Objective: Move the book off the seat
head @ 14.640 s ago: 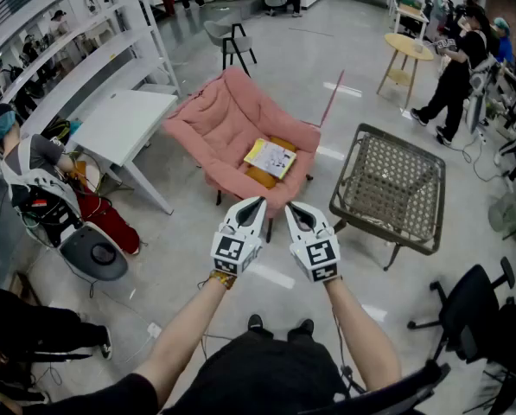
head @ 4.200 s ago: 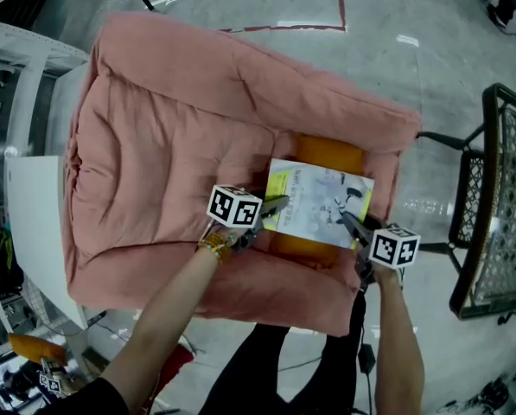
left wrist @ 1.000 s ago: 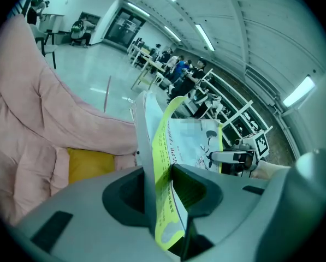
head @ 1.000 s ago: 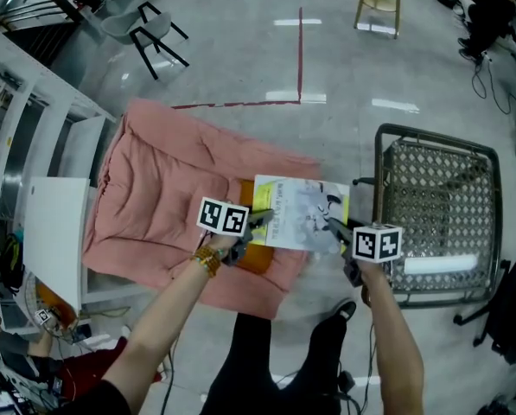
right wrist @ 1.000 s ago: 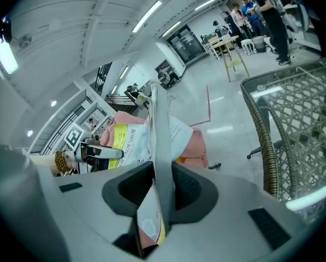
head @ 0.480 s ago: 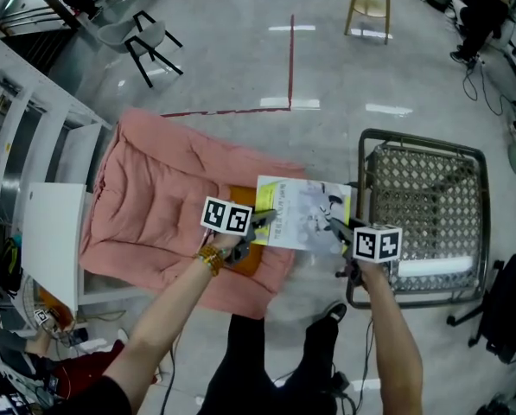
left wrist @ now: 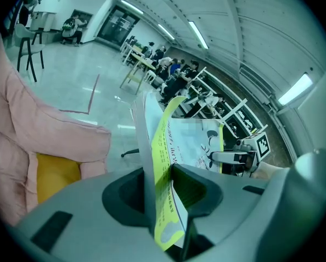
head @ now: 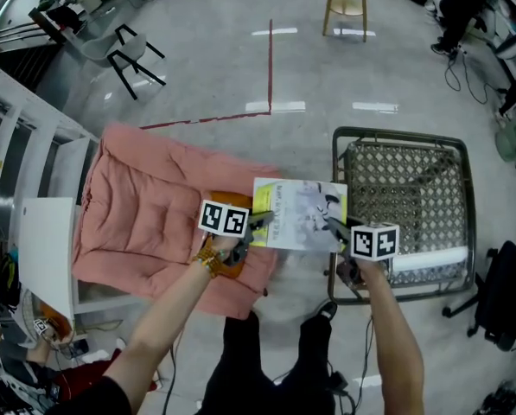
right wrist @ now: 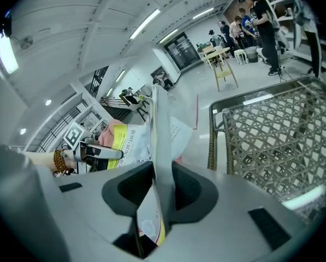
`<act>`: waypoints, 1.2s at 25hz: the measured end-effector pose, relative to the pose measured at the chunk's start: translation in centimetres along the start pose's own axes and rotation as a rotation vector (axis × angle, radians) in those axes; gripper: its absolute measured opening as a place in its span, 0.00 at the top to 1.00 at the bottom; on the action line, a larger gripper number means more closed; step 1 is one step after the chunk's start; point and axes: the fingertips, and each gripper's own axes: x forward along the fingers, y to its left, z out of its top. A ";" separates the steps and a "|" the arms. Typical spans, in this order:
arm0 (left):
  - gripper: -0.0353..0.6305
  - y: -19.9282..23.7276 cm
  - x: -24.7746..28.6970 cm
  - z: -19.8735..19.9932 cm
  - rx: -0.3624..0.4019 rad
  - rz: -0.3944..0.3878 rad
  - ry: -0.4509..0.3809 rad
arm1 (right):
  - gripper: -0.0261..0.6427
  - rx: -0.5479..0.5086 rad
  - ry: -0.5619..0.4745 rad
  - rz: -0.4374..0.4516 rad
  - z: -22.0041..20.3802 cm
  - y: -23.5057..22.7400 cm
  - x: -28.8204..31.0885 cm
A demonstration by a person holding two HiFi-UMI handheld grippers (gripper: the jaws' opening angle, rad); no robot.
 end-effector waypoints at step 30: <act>0.76 -12.6 10.1 1.8 0.044 -0.009 0.031 | 0.80 0.026 -0.039 -0.027 1.1 -10.6 -12.3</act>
